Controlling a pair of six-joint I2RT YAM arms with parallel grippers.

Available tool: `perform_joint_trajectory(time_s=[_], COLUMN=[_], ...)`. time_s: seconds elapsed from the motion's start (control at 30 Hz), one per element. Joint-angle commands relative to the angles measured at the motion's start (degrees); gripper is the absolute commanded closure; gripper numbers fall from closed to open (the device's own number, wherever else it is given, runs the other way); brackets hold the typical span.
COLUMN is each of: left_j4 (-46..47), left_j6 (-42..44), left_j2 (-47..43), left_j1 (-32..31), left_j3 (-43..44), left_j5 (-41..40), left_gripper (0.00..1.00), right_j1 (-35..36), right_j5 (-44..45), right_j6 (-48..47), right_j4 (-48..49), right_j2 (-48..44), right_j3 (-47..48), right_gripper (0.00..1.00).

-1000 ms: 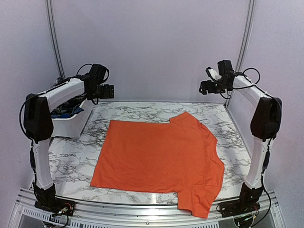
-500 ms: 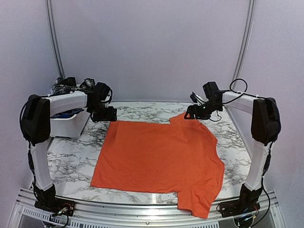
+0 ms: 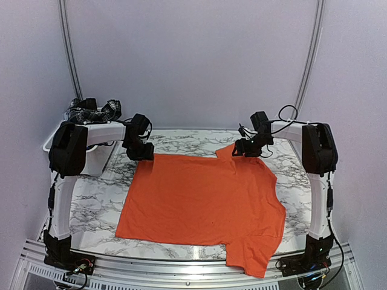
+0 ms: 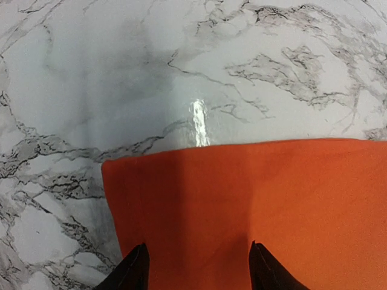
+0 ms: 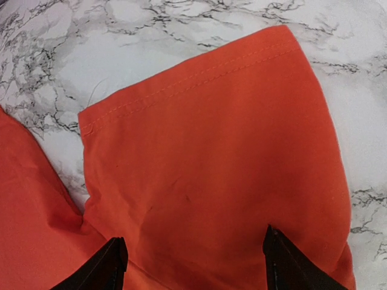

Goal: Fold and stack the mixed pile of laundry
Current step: Move the flattened T-shirt to the center of the board.

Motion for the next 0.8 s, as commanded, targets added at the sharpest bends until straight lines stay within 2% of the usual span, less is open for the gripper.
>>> perform_joint_trajectory(time_s=[0.0, 0.1, 0.37, 0.53, 0.63, 0.77], left_j4=[-1.30, -2.59, -5.03, -5.57, -5.56, -5.48], left_j6=[-1.47, -2.10, -2.70, -3.96, -3.75, -3.18], left_j2=[3.61, 6.86, 14.22, 18.03, 18.26, 15.33], left_j1=[1.30, 2.43, 4.93, 6.15, 6.36, 6.34], left_j3=[4.96, 8.57, 19.27, 25.26, 27.51, 26.69], left_j5=[-1.96, -2.41, -0.69, 0.74, 0.75, -0.52], left_gripper=[0.42, 0.43, 0.44, 0.43, 0.40, 0.35], right_j1=[-2.33, -3.43, -4.90, -6.27, -6.40, -6.36], right_j5=[1.98, 1.75, 0.41, -1.74, -1.87, -0.70], right_j6=[0.37, 0.03, -0.98, 0.61, 0.44, -1.12], right_j4=[-1.56, -2.42, -7.76, -6.01, -5.90, -5.13], right_j2=[4.01, 7.51, 19.78, 23.96, 22.72, 14.50], right_j3=[5.90, 10.41, 30.60, 36.78, 38.56, 34.42], right_gripper=[0.27, 0.27, 0.27, 0.28, 0.28, 0.27])
